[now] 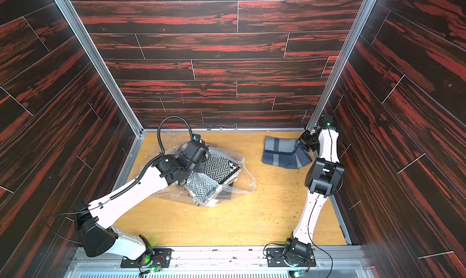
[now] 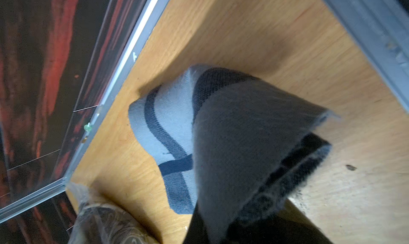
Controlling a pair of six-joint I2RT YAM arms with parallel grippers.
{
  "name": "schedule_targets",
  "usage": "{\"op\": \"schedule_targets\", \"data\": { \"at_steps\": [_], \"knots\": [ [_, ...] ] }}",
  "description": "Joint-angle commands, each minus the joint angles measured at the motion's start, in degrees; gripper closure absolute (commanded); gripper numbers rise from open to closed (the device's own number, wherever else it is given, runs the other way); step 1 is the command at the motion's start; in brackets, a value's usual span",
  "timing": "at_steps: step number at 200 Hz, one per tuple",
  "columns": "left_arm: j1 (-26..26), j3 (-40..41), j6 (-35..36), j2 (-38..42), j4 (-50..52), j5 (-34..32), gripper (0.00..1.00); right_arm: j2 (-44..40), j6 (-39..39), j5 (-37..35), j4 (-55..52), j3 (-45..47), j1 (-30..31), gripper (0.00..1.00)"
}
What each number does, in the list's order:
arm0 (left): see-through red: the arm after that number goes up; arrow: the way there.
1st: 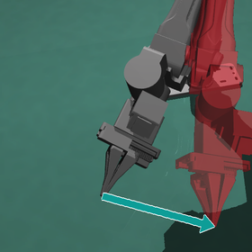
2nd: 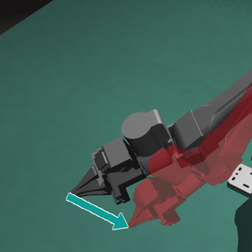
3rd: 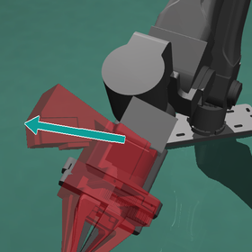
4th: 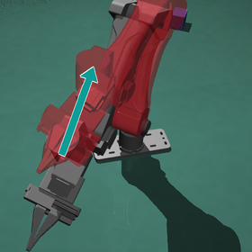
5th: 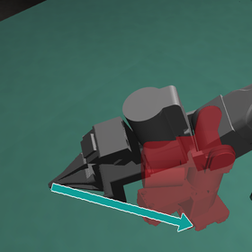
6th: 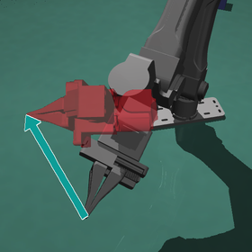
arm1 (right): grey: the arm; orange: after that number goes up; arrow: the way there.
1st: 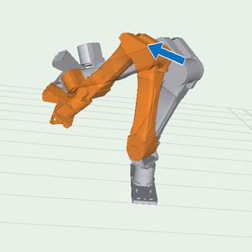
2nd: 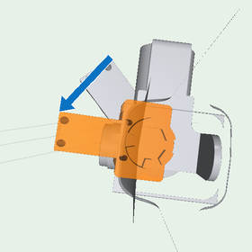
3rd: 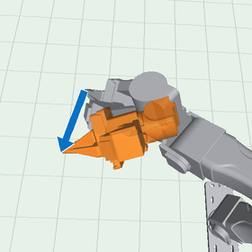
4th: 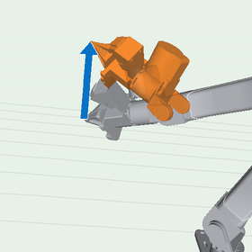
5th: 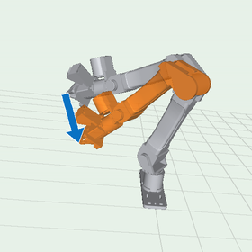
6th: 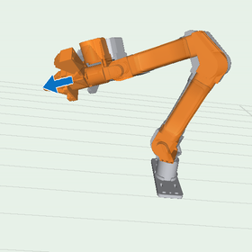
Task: Take the scarf out of the vacuum bag
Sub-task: Place the scarf at the corner of the board.
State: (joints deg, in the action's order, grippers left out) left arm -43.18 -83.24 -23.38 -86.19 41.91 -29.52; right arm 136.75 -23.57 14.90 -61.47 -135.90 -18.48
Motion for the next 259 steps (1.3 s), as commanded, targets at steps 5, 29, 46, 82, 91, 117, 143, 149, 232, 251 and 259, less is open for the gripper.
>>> {"op": "schedule_targets", "data": {
  "at_steps": [5,29,46,82,91,117,143,149,232,251,259],
  "knots": [
    [0.5,-0.9,-0.1,1.1,-1.1,-0.7,1.00,3.9,2.9,-4.3,-5.9,-8.5,0.3,1.00],
    [0.6,-0.8,0.2,1.2,-1.6,0.1,1.00,8.8,5.1,-8.2,-9.2,-16.4,0.4,1.00],
    [0.6,-0.8,0.4,1.0,-1.8,0.6,1.00,9.1,6.0,-11.2,-8.9,-15.9,0.3,0.70],
    [0.6,-0.7,0.8,0.8,-2.2,2.3,1.00,5.7,6.7,-16.4,-7.0,-15.8,1.7,0.02],
    [0.6,-0.8,0.8,0.7,-2.2,2.6,1.00,4.5,6.8,-16.1,-6.7,-16.8,2.3,0.02],
    [0.5,-0.4,1.3,1.2,-2.9,5.1,1.00,-0.4,7.5,-16.8,-5.5,-16.8,5.6,0.01],
    [0.1,0.0,1.8,1.6,-4.0,8.0,1.00,-12.4,6.6,-15.7,4.8,-0.4,9.8,0.02],
    [0.0,0.1,1.9,1.6,-4.0,8.2,1.00,-16.8,5.7,-14.3,8.7,6.0,10.4,0.02],
    [-7.2,2.3,6.0,1.5,-4.4,8.9,1.00,-58.1,-7.0,-0.5,41.3,64.7,22.5,0.02],
    [-8.6,3.9,5.7,1.6,-5.1,9.4,1.00,-63.6,-10.9,6.1,46.2,74.1,24.2,0.03],
    [-9.4,4.5,5.7,1.6,-5.3,9.1,1.00,-65.3,-12.0,9.0,47.7,77.3,24.9,0.03]
  ]
}}
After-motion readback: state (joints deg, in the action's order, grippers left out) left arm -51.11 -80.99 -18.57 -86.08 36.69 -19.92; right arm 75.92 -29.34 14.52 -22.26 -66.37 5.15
